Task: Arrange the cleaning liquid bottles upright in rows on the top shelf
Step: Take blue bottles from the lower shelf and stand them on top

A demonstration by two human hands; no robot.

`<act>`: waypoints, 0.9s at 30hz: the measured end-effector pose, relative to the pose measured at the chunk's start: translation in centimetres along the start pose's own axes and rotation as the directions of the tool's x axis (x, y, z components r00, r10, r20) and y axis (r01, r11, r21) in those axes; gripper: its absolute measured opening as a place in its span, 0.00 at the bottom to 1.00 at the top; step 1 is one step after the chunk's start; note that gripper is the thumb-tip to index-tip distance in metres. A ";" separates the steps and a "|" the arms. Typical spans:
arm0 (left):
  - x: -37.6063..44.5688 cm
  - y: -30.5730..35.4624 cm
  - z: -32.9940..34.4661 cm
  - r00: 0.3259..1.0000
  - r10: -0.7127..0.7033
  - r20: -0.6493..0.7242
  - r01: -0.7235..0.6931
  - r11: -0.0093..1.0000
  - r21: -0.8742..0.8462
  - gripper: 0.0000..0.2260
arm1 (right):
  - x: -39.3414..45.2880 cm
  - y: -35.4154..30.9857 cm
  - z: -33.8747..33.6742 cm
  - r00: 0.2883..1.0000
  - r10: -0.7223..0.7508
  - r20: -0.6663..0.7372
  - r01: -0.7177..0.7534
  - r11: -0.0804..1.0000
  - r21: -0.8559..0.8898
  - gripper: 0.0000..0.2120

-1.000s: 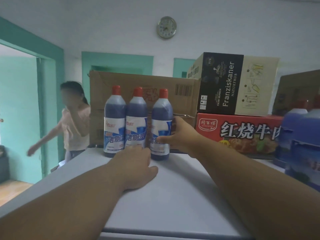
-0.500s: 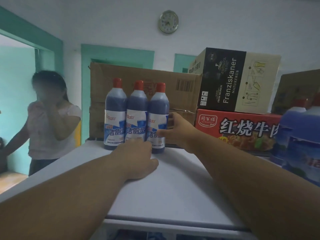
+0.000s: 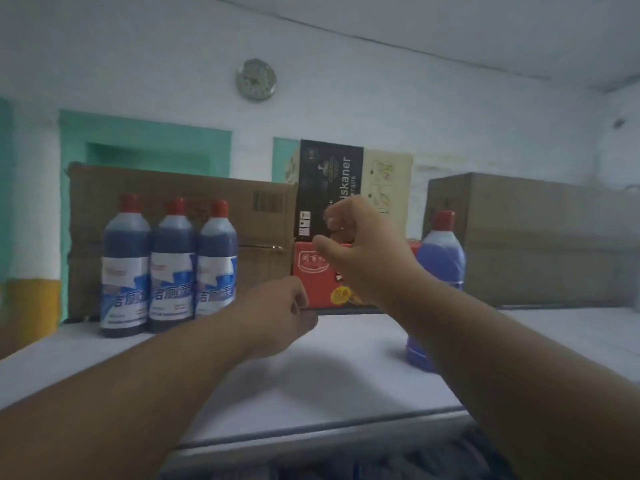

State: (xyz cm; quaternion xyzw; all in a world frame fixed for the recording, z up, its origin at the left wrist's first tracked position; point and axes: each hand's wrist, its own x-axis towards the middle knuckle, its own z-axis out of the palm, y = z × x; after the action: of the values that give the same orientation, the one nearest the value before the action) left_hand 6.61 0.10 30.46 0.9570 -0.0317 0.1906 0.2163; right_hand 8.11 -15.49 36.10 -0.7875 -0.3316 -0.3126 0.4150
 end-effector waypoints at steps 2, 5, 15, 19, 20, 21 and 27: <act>0.6 1.7 1.2 0.998 0.046 0.046 -0.044 0.998 -0.051 0.08 | -0.8 0.5 -2.5 0.998 0.025 -0.065 -0.031 0.995 -0.093 0.10; 1.1 4.2 2.8 0.984 0.090 0.154 -0.068 0.987 -0.147 0.14 | -1.8 1.5 -5.8 0.990 0.067 -0.122 -0.094 0.968 -0.231 0.07; 2.3 10.6 8.0 0.913 0.319 0.255 -0.218 0.909 -0.356 0.13 | -3.7 7.6 -10.3 0.942 0.268 -0.204 -0.327 0.872 -0.366 0.21; 3.1 11.3 8.4 0.935 0.296 0.197 -0.214 0.911 -0.353 0.13 | -2.9 9.1 -9.9 0.907 0.413 -0.078 -0.420 0.898 -0.133 0.30; 3.4 11.5 8.6 0.937 0.295 0.185 -0.223 0.917 -0.332 0.13 | -2.8 9.6 -9.8 0.896 0.444 -0.023 -0.444 0.894 -0.059 0.32; 3.6 11.7 8.8 0.942 0.287 0.176 -0.224 0.925 -0.306 0.13 | -2.7 10.2 -9.8 0.882 0.470 0.036 -0.471 0.882 0.013 0.34; 5.1 14.0 10.1 0.946 0.278 0.163 -0.239 0.944 -0.226 0.16 | -2.1 13.4 -12.0 0.900 0.433 0.057 -0.437 0.894 0.103 0.27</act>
State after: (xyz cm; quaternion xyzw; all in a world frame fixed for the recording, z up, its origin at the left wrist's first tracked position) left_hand 12.91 -16.79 29.63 0.9312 -0.1977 0.1195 0.2819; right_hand 14.76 -32.19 34.00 -0.8219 -0.1712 -0.1798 0.5128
